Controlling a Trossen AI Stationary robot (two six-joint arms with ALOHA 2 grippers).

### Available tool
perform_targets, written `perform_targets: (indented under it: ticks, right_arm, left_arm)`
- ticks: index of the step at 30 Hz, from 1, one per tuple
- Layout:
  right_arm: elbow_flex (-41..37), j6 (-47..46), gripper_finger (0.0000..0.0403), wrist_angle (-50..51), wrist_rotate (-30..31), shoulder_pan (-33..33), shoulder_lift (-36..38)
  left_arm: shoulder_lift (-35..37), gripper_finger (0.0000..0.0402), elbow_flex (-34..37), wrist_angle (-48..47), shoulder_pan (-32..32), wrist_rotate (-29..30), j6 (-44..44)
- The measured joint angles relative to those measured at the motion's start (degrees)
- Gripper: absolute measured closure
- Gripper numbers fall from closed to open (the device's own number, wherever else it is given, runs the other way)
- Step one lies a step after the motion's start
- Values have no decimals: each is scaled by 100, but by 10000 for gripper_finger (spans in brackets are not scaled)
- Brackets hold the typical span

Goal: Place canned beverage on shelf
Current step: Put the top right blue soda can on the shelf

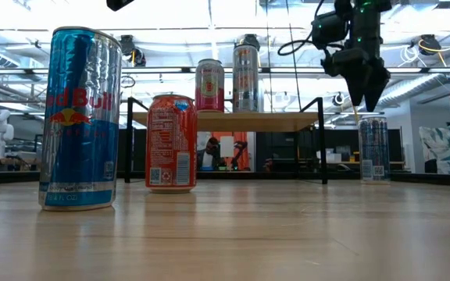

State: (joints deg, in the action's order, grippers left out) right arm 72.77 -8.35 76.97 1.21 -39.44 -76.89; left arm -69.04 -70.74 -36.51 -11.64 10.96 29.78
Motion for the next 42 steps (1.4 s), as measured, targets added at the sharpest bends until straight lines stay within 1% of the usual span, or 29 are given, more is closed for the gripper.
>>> perform_targets:
  ticks: [3,9,22,42]
  right_arm:
    - [0,117,34,5,-59,-166,-112]
    - [0,250,6,-22,-131,-363,-365]
    - [-2,341,9,46,-106,-550,-845]
    - [-4,254,10,126,-108,-560,-930]
  left_arm:
    - [0,277,0,0,-2,20,-2]
    - [0,277,0,-2,-2,127,-22]
    - [0,277,0,-9,0,227,-50]
    - [0,277,0,-9,-2,413,-219]
